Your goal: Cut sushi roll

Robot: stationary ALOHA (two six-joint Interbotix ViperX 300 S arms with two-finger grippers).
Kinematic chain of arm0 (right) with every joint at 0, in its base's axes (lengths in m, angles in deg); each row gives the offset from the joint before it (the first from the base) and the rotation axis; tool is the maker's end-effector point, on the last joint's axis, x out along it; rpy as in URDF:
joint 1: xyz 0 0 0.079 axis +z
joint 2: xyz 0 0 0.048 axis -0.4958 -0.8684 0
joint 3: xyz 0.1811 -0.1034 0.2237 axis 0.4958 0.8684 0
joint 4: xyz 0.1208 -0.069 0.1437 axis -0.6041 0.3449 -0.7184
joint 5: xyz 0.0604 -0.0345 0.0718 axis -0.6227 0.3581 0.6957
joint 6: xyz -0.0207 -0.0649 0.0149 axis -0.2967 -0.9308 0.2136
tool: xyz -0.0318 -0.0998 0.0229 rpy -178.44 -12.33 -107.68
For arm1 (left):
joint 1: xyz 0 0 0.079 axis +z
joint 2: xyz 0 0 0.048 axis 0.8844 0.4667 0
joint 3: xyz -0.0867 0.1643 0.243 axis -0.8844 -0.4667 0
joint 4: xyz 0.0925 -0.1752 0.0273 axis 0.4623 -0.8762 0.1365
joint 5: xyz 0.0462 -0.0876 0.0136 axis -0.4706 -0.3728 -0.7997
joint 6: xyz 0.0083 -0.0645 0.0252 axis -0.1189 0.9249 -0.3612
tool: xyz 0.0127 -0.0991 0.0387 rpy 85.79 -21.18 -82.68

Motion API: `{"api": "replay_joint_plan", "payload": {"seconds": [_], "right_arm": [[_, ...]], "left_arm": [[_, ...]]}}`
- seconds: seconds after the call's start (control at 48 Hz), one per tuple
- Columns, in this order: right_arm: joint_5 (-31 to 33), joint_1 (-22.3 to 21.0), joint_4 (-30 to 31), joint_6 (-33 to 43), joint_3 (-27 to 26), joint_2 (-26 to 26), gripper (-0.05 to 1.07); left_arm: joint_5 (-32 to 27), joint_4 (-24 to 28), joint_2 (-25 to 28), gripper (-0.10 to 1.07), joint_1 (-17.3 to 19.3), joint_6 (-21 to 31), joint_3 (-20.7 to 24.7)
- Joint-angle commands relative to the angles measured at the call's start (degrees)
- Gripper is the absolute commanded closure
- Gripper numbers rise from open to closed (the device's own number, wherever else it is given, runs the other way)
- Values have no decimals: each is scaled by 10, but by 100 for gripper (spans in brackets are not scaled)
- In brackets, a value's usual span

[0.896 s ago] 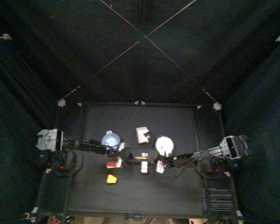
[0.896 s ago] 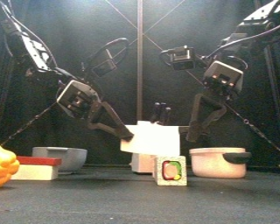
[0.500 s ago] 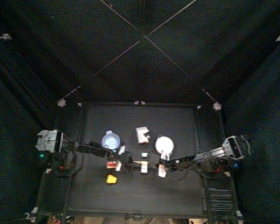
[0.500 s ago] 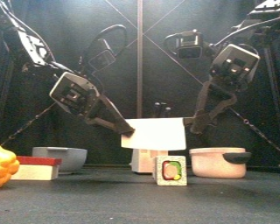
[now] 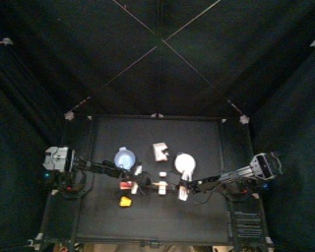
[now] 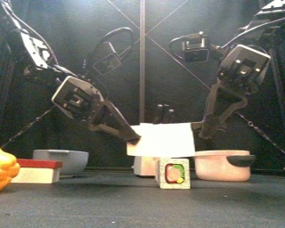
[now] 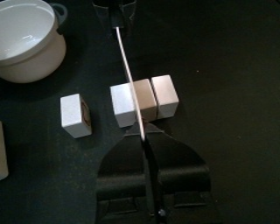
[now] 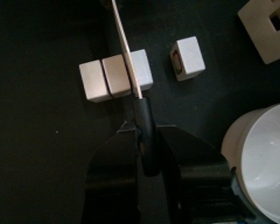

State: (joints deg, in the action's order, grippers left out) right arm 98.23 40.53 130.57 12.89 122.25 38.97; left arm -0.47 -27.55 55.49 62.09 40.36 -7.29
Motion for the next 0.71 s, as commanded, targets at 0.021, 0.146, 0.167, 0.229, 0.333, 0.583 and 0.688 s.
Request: {"api": "replay_joint_plan", "payload": {"seconds": [0.021,0.146,0.167,0.229,0.333,0.583,0.688], "right_arm": [[5,-4,-4,5,2,10,67],[5,-4,-4,5,3,4,67],[5,-4,-4,5,3,4,67],[6,-4,-4,5,2,2,67],[5,-4,-4,5,2,2,67],[5,-4,-4,6,2,1,67],[5,-1,-5,5,1,2,67]], "left_arm": [[-5,0,-1,75,-17,0,-8],[-8,-7,0,75,-17,0,-10],[-7,-8,0,75,-17,0,-10],[-7,-11,0,75,-17,0,-10],[-8,-11,0,75,-18,0,-11],[-8,-15,0,75,-18,1,-15],[-8,-15,0,75,-18,1,-15]]}}
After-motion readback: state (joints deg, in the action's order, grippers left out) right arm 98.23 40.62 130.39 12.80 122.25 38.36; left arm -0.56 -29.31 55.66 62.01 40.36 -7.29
